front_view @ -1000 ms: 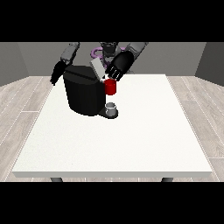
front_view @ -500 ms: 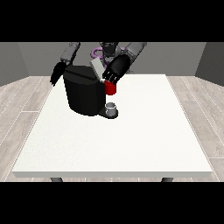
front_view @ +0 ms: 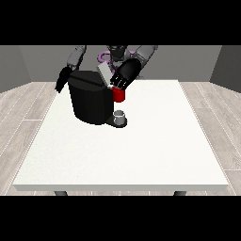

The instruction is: Insert the coffee pod into the coffee machine and close the lid

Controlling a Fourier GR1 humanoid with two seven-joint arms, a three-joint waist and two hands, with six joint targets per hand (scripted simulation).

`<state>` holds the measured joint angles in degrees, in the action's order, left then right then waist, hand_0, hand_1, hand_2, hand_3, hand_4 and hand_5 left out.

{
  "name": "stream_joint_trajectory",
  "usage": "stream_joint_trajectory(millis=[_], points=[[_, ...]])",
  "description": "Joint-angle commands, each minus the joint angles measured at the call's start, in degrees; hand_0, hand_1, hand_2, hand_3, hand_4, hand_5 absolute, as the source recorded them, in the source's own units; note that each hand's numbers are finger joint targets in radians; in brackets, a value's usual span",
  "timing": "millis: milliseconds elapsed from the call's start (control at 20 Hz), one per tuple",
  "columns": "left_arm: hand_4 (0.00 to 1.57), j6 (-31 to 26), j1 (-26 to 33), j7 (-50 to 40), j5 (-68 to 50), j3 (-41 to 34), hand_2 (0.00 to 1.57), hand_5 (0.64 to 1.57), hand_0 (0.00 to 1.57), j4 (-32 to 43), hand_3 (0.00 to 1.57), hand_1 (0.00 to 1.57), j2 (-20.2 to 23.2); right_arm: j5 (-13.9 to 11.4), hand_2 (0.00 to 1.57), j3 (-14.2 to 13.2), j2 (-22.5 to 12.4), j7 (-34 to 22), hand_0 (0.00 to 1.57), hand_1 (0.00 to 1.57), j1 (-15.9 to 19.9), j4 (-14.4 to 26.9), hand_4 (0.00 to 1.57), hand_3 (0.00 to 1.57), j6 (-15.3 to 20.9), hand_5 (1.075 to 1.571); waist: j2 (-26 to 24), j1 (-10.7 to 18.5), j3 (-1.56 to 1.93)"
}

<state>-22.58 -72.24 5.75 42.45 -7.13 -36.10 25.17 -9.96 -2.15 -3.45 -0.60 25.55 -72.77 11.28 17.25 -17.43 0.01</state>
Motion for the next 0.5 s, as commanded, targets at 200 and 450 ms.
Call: stream_joint_trajectory(millis=[200,450], points=[[0.29,3.77,-0.09,1.08,1.73,0.24,1.26,1.571,1.24,-0.69,1.20,1.24,0.93,0.39,0.00,-0.60,-1.46,1.12,0.00,0.00,-1.08,0.20,0.14,0.00,-1.34,1.571,0.05,-0.35,0.01],[0.00,4.16,-0.44,2.09,5.37,3.30,1.22,1.571,1.21,-0.48,1.10,1.21,2.12,1.33,0.00,-2.16,-2.86,0.54,0.00,0.00,2.10,-0.13,0.00,0.00,-1.88,1.571,1.77,-0.52,0.01]])
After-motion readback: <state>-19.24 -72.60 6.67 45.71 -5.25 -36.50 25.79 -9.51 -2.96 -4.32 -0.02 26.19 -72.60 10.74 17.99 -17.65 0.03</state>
